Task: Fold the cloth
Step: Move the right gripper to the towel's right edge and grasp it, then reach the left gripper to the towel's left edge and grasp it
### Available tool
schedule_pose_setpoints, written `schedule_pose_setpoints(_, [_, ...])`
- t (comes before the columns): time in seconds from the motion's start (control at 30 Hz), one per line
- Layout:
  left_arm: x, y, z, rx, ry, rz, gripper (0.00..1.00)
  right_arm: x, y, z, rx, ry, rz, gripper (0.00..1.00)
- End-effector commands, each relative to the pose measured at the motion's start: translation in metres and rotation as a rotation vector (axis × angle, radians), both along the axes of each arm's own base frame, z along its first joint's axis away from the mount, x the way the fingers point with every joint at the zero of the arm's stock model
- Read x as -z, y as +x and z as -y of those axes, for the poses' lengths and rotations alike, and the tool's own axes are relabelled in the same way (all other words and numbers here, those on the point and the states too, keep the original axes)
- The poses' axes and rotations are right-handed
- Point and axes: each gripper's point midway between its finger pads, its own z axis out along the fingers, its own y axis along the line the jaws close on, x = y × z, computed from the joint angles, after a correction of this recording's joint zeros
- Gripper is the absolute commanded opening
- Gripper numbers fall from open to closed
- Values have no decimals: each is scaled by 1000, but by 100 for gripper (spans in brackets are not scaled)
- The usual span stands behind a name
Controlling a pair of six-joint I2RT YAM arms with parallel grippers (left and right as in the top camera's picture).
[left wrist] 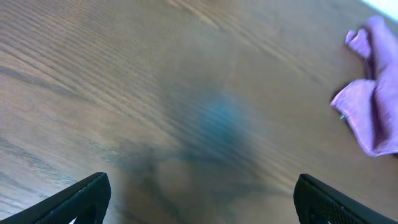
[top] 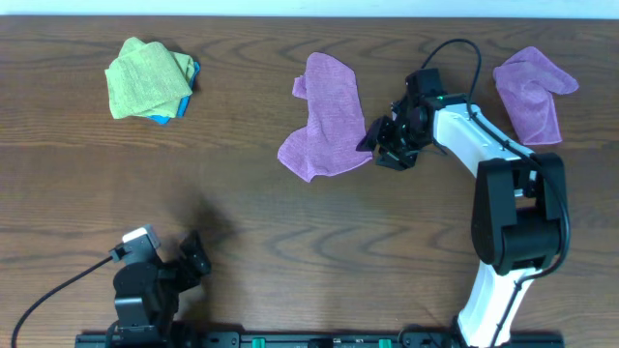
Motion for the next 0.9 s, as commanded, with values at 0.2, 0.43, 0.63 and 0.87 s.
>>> schedule_pose_setpoints(0.2, [-47,20,2,-25,-58,-101,95,23,-13,-14,-18,-23,-64,42])
schedule_pose_setpoints(0.43, [-83,74,18,83,-91,-305,95,25,-12,-16,-33,-35,-49,1])
schedule_pose_setpoints(0.63, [-100,135,48,258,-190,-335,95,25,-11,-16,-36,-36,-46,1])
schedule_pose_setpoints(0.87, [-71,182,83,259,-509,-375,95,23,-14,-19,-41,-14,-57,1])
